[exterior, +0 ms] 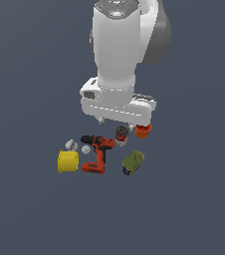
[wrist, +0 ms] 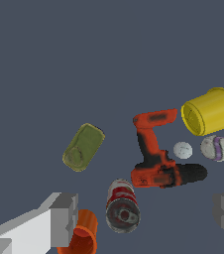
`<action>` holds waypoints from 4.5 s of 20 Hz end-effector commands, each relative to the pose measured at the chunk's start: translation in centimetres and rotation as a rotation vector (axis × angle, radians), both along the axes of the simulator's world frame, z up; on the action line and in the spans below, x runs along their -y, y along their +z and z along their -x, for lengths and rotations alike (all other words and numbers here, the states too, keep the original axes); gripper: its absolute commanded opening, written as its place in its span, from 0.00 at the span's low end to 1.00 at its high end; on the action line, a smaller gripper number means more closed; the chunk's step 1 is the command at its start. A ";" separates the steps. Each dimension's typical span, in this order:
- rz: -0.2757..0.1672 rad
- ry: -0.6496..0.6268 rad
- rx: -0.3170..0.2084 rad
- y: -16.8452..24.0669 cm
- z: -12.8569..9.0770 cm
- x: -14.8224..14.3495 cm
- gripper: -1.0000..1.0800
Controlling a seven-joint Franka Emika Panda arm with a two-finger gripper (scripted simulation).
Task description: Pick up a designated object from a clutter of objects.
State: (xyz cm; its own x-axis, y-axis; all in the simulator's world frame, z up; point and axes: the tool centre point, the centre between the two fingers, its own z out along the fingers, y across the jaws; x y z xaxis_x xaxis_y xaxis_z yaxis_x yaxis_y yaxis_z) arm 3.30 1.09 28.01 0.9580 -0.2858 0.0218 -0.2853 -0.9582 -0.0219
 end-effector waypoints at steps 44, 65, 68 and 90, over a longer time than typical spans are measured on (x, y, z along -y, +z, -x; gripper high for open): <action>0.007 -0.565 -0.031 -19.0 -3.1 -7.9 0.96; 0.006 -0.566 -0.030 -22.1 -3.2 -8.0 0.00; 0.006 -0.566 -0.030 -21.9 -3.1 -8.0 0.00; 0.007 -0.566 -0.030 -10.4 4.6 -12.5 0.00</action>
